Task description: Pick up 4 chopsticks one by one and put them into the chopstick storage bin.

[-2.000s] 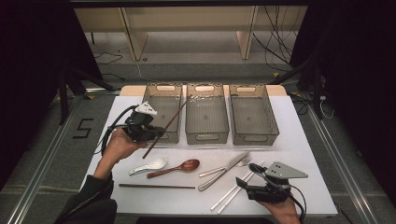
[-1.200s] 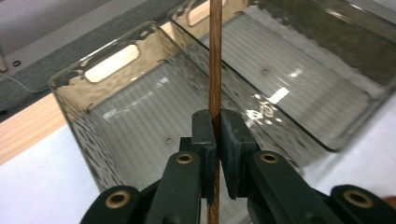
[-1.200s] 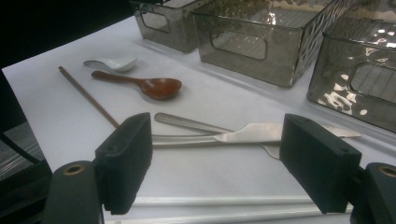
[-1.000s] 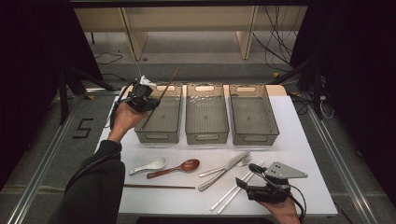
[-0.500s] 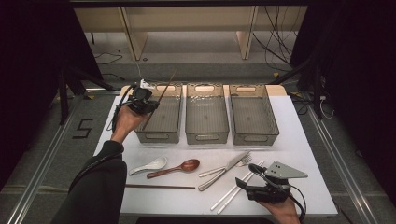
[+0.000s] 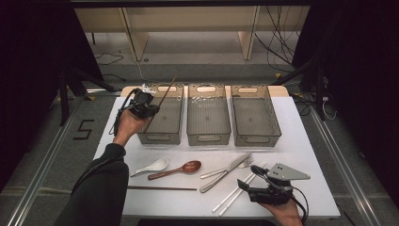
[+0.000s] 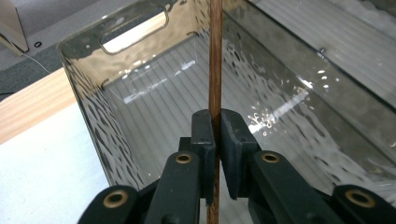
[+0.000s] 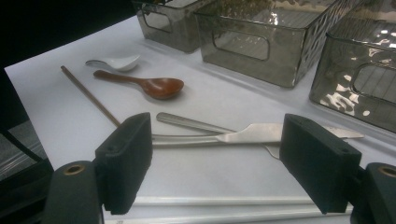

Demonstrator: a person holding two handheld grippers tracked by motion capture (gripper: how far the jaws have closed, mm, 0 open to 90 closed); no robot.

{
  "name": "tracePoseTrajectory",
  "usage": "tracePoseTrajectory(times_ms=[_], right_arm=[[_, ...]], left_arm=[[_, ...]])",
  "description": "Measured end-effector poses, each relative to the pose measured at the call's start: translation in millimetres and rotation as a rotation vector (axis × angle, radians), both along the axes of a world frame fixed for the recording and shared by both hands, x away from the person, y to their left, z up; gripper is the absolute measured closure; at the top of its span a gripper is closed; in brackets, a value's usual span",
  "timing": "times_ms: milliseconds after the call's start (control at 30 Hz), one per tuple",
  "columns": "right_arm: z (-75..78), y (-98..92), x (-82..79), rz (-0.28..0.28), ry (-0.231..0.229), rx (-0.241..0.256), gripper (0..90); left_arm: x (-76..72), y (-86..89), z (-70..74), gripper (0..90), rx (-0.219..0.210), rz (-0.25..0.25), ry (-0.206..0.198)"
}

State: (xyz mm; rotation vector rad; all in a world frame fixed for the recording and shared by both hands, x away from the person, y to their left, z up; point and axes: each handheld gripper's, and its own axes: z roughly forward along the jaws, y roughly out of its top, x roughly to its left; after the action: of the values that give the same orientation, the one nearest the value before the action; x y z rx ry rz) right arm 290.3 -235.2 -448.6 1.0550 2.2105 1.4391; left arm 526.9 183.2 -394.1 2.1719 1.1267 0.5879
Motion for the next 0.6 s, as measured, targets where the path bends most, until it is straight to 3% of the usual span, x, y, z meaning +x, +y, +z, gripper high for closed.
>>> tracePoseTrajectory(times_ms=[167,333,467,600], right_arm=[[-0.2,0.0,0.1,-0.001,0.003,0.000,26.4],[-0.3,-0.1,0.2,0.000,0.003,0.000,26.4],[-0.5,-0.1,0.3,-0.001,0.004,0.001,26.4],[-0.4,-0.2,0.1,-0.003,0.004,0.001,26.4]], left_arm=[[0.3,0.4,-4.1,81.2,0.007,0.016,0.014],[-1.4,3.7,0.7,66.8,-0.026,0.036,0.043],[-8.2,3.7,9.4,52.1,-0.053,0.008,0.094],[-22.5,0.2,17.4,42.5,-0.073,-0.029,0.108]])
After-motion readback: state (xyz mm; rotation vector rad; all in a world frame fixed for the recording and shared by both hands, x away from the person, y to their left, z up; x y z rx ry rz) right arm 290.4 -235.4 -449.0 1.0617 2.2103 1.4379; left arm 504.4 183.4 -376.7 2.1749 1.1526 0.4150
